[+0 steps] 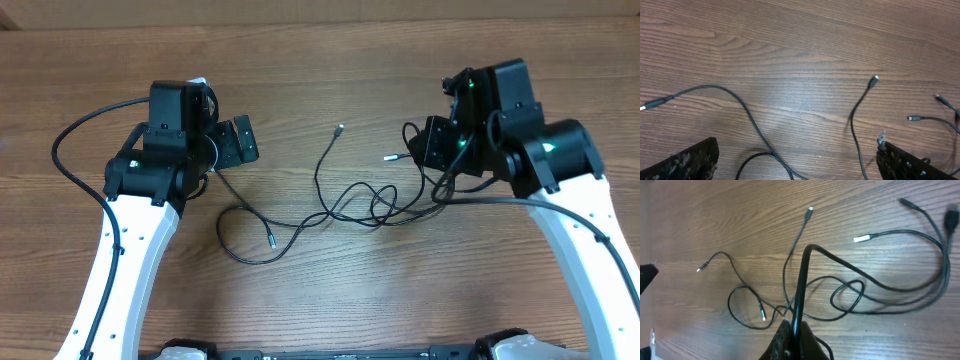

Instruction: Untangle cables

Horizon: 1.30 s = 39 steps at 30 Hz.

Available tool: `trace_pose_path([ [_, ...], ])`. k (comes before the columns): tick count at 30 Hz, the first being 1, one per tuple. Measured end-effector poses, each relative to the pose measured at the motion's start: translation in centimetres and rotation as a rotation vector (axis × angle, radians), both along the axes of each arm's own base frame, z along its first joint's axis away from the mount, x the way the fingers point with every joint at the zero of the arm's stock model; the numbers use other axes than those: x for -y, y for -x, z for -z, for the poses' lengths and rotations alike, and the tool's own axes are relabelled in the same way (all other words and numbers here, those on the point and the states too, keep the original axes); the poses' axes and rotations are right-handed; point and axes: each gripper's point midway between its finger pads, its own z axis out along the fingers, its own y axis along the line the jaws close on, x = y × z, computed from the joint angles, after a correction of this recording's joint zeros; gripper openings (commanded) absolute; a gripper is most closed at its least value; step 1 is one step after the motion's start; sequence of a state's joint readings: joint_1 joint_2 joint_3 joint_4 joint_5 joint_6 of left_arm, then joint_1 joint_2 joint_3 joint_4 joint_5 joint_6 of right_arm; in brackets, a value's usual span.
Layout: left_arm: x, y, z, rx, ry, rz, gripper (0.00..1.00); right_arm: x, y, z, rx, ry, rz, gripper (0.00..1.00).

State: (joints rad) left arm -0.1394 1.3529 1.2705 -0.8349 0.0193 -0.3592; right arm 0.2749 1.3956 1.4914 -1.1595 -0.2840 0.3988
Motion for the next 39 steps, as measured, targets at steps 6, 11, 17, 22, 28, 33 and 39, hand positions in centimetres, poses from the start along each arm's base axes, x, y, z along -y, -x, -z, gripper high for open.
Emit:
trace_pose_path([
  [6, 0.0, 0.0, 0.0, 0.000, 0.000, 0.001, 1.00, 0.1, 0.6, -4.2, 0.110, -0.033, -0.001, 0.04],
  [11, 0.0, 0.0, 0.0, 0.000, 0.000, 0.000, 1.00, 0.2, 1.7, -11.6, 0.309, -0.102, -0.013, 0.04],
  [17, 0.0, 0.0, 0.0, 0.000, 0.000, 0.000, 1.00, 0.8, 4.4, -21.2, 0.592, -0.184, -0.020, 0.04],
  [22, 0.0, 0.0, 0.0, 0.000, 0.000, 0.000, 1.00, 2.6, 5.9, -25.7, 0.758, -0.180, 0.041, 0.04],
  [28, 0.0, 0.0, 0.0, 0.000, 0.000, 0.000, 1.00, 5.6, 5.4, -27.2, 0.844, -0.097, 0.198, 0.04],
  [33, 0.0, 0.0, 0.0, 0.000, 0.000, 0.000, 1.00, 10.7, 4.4, -26.9, 0.861, 0.084, 0.452, 0.04],
  [39, 0.0, 0.0, 0.0, 0.000, 0.000, 0.000, 0.99, 18.2, 5.9, -26.3, 0.839, 0.380, 0.811, 0.04],
])
